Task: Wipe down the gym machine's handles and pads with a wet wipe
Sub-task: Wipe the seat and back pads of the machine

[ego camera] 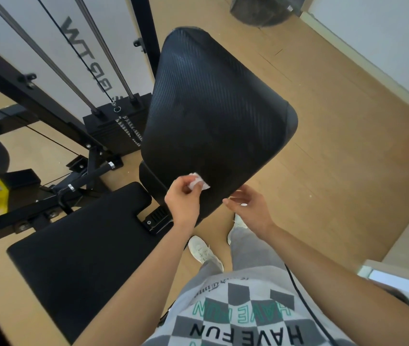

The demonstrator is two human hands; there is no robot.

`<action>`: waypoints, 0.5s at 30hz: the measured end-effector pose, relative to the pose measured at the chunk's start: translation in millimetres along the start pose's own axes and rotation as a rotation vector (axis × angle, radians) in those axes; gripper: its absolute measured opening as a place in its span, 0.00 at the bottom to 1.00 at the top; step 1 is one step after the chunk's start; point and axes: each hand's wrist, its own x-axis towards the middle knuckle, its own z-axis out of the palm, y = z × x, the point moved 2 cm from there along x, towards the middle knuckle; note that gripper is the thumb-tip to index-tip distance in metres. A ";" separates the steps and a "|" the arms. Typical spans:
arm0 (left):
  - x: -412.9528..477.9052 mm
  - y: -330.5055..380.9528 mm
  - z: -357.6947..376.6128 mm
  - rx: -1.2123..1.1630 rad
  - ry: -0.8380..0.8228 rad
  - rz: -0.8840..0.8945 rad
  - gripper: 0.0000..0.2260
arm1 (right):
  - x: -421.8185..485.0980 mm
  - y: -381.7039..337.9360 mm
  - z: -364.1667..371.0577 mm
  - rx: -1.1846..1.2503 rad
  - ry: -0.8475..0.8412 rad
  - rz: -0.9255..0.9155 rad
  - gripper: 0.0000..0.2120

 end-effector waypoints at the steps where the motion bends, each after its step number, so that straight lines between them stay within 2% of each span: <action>1: -1.8 13.6 2.6 -0.046 -0.017 0.070 0.06 | -0.5 -0.8 0.4 0.005 0.000 -0.014 0.23; 5: -11.0 58.8 11.9 -0.098 -0.124 0.405 0.06 | -2.8 -5.8 4.9 0.041 0.036 -0.051 0.28; 7: -8.1 51.5 10.3 -0.065 -0.171 0.448 0.05 | -4.1 -9.4 2.1 0.061 0.064 -0.079 0.31; 9: 0.3 22.3 3.4 0.026 -0.175 0.315 0.05 | -4.8 -13.1 -1.8 0.038 0.080 -0.104 0.31; 13: 8.4 -41.8 -6.5 0.096 -0.209 -0.130 0.06 | -5.4 -14.1 -4.3 0.041 0.094 -0.071 0.30; 15: 6.9 -54.1 -5.0 0.090 -0.228 -0.242 0.06 | -5.2 -13.5 -2.5 0.049 0.096 -0.061 0.29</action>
